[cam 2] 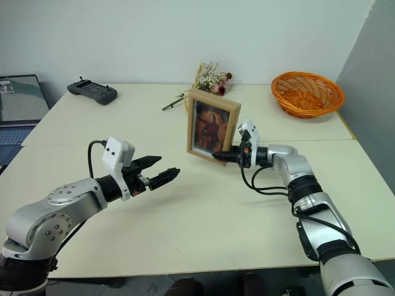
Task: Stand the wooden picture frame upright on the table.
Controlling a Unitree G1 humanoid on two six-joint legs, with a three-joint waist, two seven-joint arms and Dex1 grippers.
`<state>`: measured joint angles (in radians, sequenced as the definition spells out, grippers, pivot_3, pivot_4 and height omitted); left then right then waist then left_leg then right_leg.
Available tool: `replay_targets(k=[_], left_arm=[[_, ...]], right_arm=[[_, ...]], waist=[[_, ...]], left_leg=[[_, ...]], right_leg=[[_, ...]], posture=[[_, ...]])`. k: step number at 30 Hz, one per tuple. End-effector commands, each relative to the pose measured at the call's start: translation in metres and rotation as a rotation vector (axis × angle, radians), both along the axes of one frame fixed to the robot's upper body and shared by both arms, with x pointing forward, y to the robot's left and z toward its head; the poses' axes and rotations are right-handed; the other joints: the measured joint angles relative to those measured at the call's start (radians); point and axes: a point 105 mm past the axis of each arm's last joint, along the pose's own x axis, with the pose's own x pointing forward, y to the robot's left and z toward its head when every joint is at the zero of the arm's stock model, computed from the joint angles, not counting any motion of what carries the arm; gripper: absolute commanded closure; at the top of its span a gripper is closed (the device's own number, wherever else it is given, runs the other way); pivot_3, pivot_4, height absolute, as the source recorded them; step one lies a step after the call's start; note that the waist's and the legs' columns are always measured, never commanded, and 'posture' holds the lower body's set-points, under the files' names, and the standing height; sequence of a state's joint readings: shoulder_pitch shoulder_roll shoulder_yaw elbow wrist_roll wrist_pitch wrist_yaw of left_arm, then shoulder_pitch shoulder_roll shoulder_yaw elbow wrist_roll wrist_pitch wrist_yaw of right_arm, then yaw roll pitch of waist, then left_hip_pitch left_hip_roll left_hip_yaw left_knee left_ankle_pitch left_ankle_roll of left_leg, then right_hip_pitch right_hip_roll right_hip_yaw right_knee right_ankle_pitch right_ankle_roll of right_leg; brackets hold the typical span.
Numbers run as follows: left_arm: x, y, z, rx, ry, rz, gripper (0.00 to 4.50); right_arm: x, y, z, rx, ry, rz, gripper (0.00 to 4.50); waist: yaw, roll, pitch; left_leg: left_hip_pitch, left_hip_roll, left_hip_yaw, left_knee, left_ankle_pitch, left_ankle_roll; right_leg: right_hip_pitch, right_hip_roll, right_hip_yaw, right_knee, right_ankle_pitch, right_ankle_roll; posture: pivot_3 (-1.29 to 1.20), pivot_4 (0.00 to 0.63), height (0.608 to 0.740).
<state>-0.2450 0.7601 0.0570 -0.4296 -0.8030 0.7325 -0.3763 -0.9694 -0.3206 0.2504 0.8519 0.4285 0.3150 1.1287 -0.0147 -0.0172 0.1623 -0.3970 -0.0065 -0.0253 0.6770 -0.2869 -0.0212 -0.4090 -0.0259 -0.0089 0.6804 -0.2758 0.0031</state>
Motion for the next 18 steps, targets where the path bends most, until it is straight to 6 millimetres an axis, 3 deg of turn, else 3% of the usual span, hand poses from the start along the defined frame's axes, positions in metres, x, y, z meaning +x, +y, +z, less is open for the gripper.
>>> replay_targets(k=[1,6,8,14,18], left_arm=[[-0.004,-0.009,0.003,0.04,-0.07,-0.042,0.0],[-0.003,-0.009,-0.007,0.053,-0.053,-0.053,0.0],[-0.002,-0.009,-0.01,0.055,-0.046,-0.053,0.0],[0.002,-0.009,-0.012,0.06,-0.04,-0.061,0.0],[0.007,-0.006,-0.012,0.076,-0.044,-0.058,0.0]], right_arm=[[0.006,-0.001,0.002,-0.007,-0.039,-0.01,3.21],[0.005,-0.001,-0.013,-0.017,-0.024,-0.025,3.21],[0.004,-0.002,-0.015,-0.018,-0.026,-0.023,2.5],[0.002,-0.012,-0.022,-0.051,-0.064,-0.036,1.2],[-0.002,-0.03,-0.029,-0.082,-0.073,-0.049,0.37]], waist=[[0.0,0.0,0.0],[-0.003,0.0,0.0],[-0.003,0.0,0.0],[-0.002,0.0,0.0],[0.0,0.0,0.0]], left_leg=[[0.0,0.0,0.0,0.0,0.0,0.0],[-0.001,0.0,0.0,0.0,0.0,0.0],[0.0,0.0,0.0,0.0,0.0,0.0],[0.0,0.0,0.0,0.0,0.0,0.0],[-0.001,0.0,0.0,0.0,0.0,0.0]], right_leg=[[0.0,0.0,0.0,0.0,0.0,0.0],[-0.001,0.0,0.0,0.001,0.0,0.0],[-0.001,0.0,0.0,0.001,0.0,0.0],[-0.001,0.0,0.0,0.001,0.0,0.0],[-0.001,0.0,-0.001,0.001,0.0,0.0]], posture=[[0.0,0.15,0.74],[0.0,0.15,0.74],[0.0,0.15,0.74],[0.0,0.15,0.74],[0.0,0.15,0.74]])
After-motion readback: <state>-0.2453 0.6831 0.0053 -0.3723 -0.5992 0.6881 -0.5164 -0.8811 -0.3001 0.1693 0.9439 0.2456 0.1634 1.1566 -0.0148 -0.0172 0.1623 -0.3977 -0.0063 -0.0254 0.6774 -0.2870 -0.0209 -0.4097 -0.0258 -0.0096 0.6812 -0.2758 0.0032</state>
